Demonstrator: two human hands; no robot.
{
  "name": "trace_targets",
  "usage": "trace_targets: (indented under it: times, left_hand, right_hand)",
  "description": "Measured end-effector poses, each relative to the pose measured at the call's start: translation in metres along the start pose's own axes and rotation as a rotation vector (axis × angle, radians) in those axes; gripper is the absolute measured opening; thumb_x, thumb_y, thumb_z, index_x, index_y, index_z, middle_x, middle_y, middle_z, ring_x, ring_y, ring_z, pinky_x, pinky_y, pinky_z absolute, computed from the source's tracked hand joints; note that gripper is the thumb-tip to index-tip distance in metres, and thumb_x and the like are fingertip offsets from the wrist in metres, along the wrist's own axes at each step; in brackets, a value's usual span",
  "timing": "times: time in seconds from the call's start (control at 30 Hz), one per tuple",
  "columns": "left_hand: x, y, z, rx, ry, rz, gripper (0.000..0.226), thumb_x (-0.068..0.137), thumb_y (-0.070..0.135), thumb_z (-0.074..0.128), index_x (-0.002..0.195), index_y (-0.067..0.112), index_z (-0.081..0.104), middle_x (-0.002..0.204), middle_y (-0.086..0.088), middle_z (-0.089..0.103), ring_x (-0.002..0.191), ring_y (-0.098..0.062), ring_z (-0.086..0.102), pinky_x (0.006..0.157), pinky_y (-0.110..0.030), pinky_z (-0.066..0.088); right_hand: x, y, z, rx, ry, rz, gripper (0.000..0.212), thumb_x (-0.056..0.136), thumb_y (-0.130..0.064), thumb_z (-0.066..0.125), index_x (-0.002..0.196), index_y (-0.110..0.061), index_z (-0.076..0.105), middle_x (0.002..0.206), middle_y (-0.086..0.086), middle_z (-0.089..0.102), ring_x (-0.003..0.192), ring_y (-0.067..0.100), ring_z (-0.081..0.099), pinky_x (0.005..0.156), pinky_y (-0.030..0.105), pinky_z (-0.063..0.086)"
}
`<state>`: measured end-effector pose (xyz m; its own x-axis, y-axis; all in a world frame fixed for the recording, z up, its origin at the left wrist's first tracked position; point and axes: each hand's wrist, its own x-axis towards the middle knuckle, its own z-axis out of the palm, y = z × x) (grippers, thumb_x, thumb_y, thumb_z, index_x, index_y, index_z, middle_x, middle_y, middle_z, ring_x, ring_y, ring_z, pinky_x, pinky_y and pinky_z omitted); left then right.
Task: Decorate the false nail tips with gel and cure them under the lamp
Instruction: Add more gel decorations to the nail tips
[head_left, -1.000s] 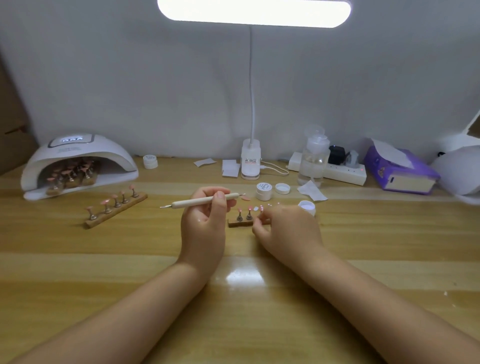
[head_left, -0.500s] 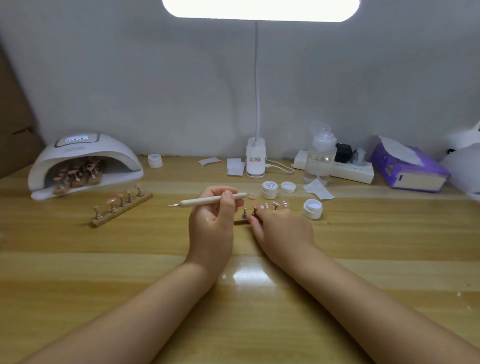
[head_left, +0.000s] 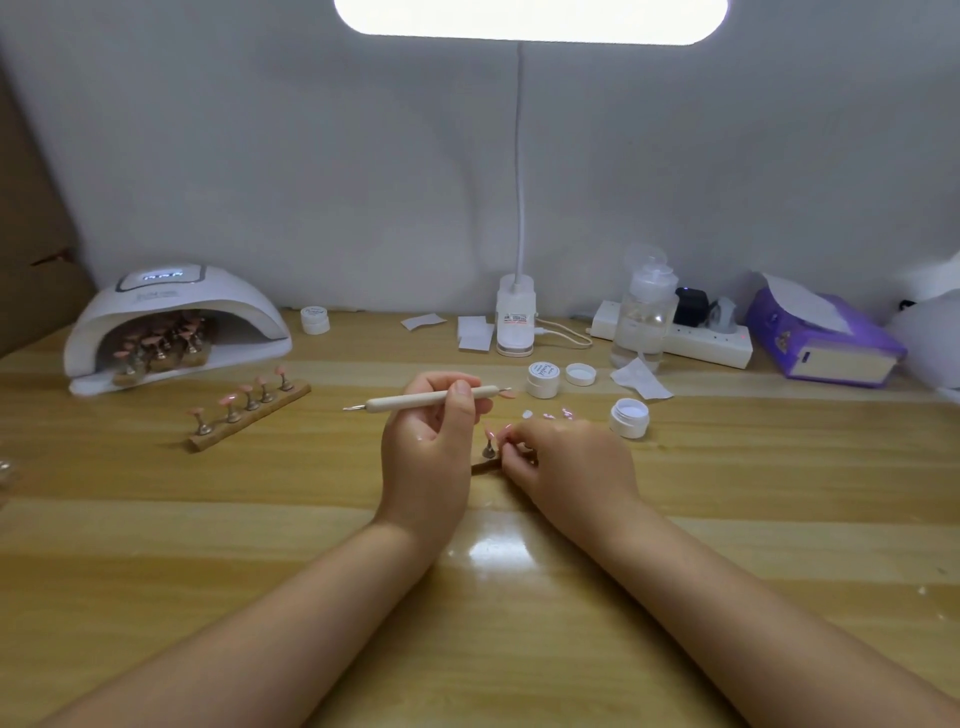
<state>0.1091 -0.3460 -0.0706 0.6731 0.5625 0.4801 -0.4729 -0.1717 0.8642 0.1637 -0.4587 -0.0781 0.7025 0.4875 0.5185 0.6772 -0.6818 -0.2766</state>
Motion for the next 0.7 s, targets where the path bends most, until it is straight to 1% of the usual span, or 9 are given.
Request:
trace_targets:
  times: [0.1, 0.17, 0.23, 0.27, 0.4, 0.47, 0.6, 0.67, 0.7]
  left_hand:
    - [0.0, -0.001, -0.001, 0.019, 0.005, 0.002, 0.014, 0.096, 0.016, 0.052, 0.084, 0.018, 0.059, 0.074, 0.008, 0.07, 0.076, -0.003, 0.065, 0.068, -0.015, 0.049]
    - [0.0, 0.0, 0.0, 0.033, 0.006, 0.004, 0.017, 0.098, 0.012, 0.05, 0.084, 0.018, 0.059, 0.073, 0.008, 0.07, 0.076, -0.003, 0.065, 0.068, -0.015, 0.049]
    - [0.0, 0.001, 0.0, 0.043, 0.01, 0.006, 0.018, 0.098, 0.011, 0.049, 0.084, 0.017, 0.059, 0.073, 0.008, 0.07, 0.075, -0.002, 0.065, 0.068, -0.014, 0.049]
    - [0.0, 0.002, 0.0, 0.042, 0.012, 0.007, 0.018, 0.097, 0.011, 0.049, 0.084, 0.017, 0.059, 0.073, 0.008, 0.07, 0.075, -0.002, 0.065, 0.068, -0.013, 0.049]
    - [-0.001, 0.003, 0.0, 0.048, 0.016, 0.014, 0.018, 0.097, 0.011, 0.049, 0.084, 0.017, 0.06, 0.073, 0.007, 0.069, 0.075, -0.003, 0.065, 0.068, -0.015, 0.05]
    - [-0.001, 0.004, -0.001, 0.053, 0.011, 0.013, 0.018, 0.097, 0.012, 0.049, 0.084, 0.018, 0.06, 0.073, 0.008, 0.07, 0.075, -0.003, 0.065, 0.068, -0.015, 0.05]
    - [-0.001, 0.002, -0.002, 0.047, 0.001, 0.012, 0.018, 0.098, 0.012, 0.049, 0.085, 0.018, 0.06, 0.075, 0.009, 0.071, 0.075, -0.003, 0.065, 0.067, -0.015, 0.05]
    - [-0.001, 0.002, -0.002, 0.042, -0.005, 0.016, 0.016, 0.097, 0.014, 0.05, 0.085, 0.019, 0.059, 0.074, 0.009, 0.07, 0.073, -0.002, 0.064, 0.066, -0.015, 0.051]
    - [-0.001, 0.002, -0.001, 0.038, -0.008, 0.018, 0.014, 0.096, 0.018, 0.051, 0.084, 0.019, 0.059, 0.074, 0.01, 0.07, 0.073, -0.002, 0.064, 0.066, -0.015, 0.051]
  right_hand:
    - [-0.001, 0.0, -0.002, 0.009, 0.0, -0.02, 0.019, 0.089, -0.031, 0.054, 0.095, -0.029, 0.071, 0.087, -0.002, 0.072, 0.085, 0.021, 0.065, 0.066, 0.03, 0.047]
    - [-0.003, -0.002, -0.006, 0.005, 0.03, -0.066, 0.012, 0.085, -0.026, 0.06, 0.086, -0.025, 0.072, 0.078, -0.002, 0.071, 0.075, 0.022, 0.065, 0.056, 0.027, 0.042]
    - [-0.006, -0.005, -0.01, 0.035, 0.096, -0.114, 0.005, 0.078, -0.018, 0.068, 0.074, -0.02, 0.071, 0.065, -0.002, 0.068, 0.062, 0.023, 0.064, 0.047, 0.026, 0.044]
    - [-0.007, -0.006, -0.011, 0.064, 0.117, -0.124, 0.005, 0.076, -0.015, 0.069, 0.071, -0.017, 0.069, 0.062, -0.003, 0.066, 0.059, 0.022, 0.063, 0.045, 0.028, 0.046]
    - [-0.012, -0.007, -0.015, 0.164, 0.1, -0.065, 0.005, 0.079, -0.017, 0.061, 0.076, -0.014, 0.065, 0.068, -0.002, 0.067, 0.062, 0.025, 0.062, 0.052, 0.035, 0.048]
    - [-0.013, -0.004, -0.016, 0.141, 0.065, -0.04, 0.005, 0.078, -0.02, 0.06, 0.078, -0.017, 0.063, 0.07, -0.003, 0.067, 0.064, 0.024, 0.061, 0.052, 0.033, 0.047]
    - [-0.013, -0.001, -0.013, 0.13, -0.01, -0.018, 0.006, 0.081, -0.025, 0.057, 0.082, -0.02, 0.06, 0.076, -0.002, 0.067, 0.068, 0.023, 0.057, 0.051, 0.029, 0.035]
    - [-0.011, 0.0, -0.01, 0.125, -0.023, -0.008, 0.007, 0.083, -0.025, 0.056, 0.085, -0.02, 0.06, 0.079, -0.002, 0.067, 0.071, 0.023, 0.057, 0.053, 0.029, 0.035]
    - [-0.011, 0.001, -0.01, 0.125, -0.03, -0.008, 0.007, 0.083, -0.025, 0.055, 0.086, -0.02, 0.061, 0.08, -0.002, 0.067, 0.073, 0.023, 0.058, 0.054, 0.03, 0.037]
